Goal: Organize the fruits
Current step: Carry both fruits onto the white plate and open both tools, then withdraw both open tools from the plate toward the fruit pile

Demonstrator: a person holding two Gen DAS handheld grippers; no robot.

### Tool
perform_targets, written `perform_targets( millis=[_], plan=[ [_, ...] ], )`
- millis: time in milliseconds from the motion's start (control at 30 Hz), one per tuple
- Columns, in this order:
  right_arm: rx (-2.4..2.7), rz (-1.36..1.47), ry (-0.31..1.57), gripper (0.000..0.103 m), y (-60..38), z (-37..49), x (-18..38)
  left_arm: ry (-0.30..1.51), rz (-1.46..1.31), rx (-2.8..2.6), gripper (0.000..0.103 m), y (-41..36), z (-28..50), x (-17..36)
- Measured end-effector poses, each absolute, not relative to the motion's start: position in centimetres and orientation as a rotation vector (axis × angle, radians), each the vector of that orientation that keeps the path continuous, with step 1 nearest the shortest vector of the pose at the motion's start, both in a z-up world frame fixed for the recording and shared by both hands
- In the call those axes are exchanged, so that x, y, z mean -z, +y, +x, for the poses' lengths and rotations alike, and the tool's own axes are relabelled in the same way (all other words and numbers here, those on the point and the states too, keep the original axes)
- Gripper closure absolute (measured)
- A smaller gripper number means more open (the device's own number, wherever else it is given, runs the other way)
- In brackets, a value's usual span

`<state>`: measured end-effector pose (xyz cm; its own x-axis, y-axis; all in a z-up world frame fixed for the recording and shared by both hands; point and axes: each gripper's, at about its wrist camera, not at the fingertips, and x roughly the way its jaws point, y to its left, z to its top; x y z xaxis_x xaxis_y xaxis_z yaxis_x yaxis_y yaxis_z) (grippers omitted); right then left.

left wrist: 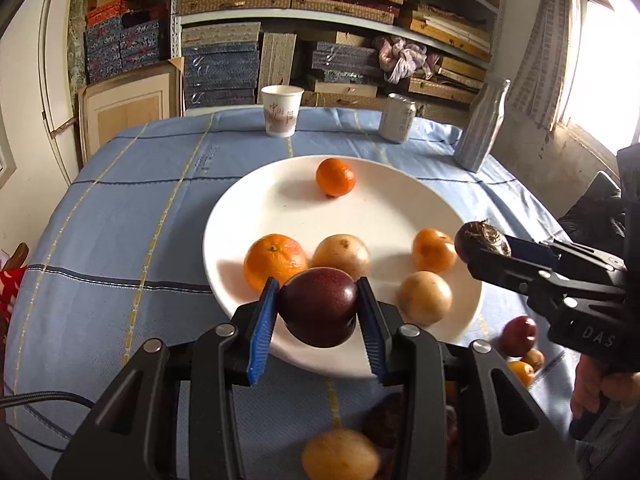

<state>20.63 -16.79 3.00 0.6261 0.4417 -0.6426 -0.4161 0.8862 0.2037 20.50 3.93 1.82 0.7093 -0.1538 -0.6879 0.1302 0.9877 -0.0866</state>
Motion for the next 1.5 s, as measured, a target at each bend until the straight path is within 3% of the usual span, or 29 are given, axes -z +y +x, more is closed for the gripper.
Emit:
perform_targets(
  millis=[567,633,700,1033,1500],
  plan=[
    [-0.521,-0.119,0.788,0.06,-11.6,23.6,-0.4,0.762,0.0,0.147,0.062,2.2,28.5,-1.8],
    [-0.527,-0.114,0.767,0.041,-11.8,23.3,-0.7,0.751,-0.007,0.142,0.049,2.0,29.1,-1.4],
    [-0.526,-0.114,0.75,0.04,-11.9,23.1,-1.1,0.749,-0.005,0.136,0.036,2.1,29.1,-0.9],
    [-0.525,-0.096,0.769,0.04,-12.4,22.8,-1.2,0.711,0.039,0.084,0.021,2.1,28.3,-1.3],
    [-0.519,0.01,0.711,0.039,-15.4,19.1,-3.8,0.632,0.026,0.03,0.013,3.7,21.4,-3.8]
  ],
)
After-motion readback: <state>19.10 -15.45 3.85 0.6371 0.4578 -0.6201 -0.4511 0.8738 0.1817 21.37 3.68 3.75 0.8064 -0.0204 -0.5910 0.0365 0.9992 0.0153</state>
